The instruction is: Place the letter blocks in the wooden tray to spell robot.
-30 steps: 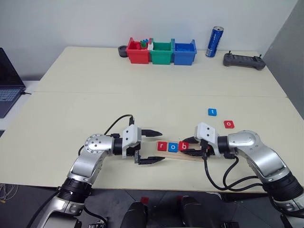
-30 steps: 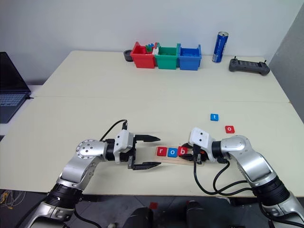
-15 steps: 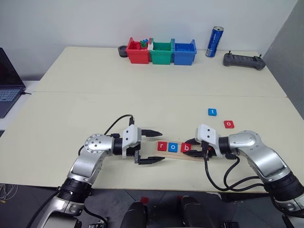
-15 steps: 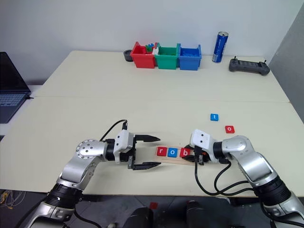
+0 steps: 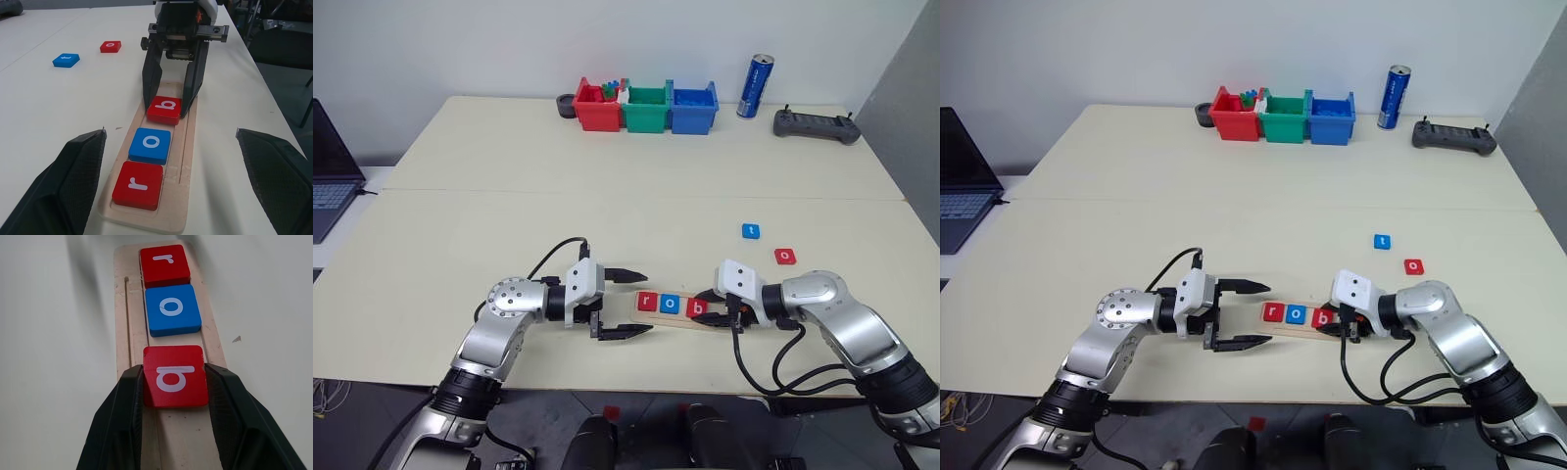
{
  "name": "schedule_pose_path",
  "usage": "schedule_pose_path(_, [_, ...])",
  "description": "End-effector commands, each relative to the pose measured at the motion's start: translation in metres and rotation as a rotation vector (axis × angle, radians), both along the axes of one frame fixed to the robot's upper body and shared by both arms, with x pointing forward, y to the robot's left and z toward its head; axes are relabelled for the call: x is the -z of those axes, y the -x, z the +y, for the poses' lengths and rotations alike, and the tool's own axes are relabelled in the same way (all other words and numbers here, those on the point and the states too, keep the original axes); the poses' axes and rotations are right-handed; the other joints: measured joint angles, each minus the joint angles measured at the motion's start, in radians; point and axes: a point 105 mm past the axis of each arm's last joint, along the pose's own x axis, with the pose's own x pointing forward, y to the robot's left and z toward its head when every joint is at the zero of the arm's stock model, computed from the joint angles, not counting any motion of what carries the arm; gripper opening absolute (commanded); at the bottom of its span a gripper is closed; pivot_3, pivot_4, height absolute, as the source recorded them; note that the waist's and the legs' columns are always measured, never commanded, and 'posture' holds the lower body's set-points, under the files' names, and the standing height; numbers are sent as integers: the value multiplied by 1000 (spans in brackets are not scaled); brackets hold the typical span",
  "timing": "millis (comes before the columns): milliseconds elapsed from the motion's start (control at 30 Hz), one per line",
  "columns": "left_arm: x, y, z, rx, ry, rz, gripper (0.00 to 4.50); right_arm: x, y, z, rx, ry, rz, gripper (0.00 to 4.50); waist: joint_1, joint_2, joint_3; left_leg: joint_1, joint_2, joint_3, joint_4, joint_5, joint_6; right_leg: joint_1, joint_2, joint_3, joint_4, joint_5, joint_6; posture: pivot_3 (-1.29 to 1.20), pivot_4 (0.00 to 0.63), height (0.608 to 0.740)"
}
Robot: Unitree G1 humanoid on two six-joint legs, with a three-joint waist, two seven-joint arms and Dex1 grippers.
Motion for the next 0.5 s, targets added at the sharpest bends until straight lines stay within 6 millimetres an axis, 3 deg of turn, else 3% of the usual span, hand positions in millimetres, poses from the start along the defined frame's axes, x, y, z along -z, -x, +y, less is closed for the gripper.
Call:
schedule_pose_path(33, [-7, 2, -1, 17, -1, -35, 4500, -8, -4, 1, -9, -1, -42, 1461, 0, 0, 0, 0, 0, 0, 0, 0, 0, 0, 0, 0, 0, 0, 0, 0, 150, 740])
schedule_pose_path(467, [-7, 1, -2, 19, -2, -34, 4500, -9, -7, 0, -5, 5, -45, 1461, 0, 0, 0, 0, 0, 0, 0, 0, 0, 0, 0, 0, 0, 0, 0, 0, 150, 740])
schedule_pose_path(500, [-7, 1, -2, 18, -3, -34, 4500, -8, -6, 0, -10, 6, -46, 1811, 0, 0, 0, 0, 0, 0, 0, 0, 0, 0, 0, 0, 0, 0, 0, 0, 150, 740])
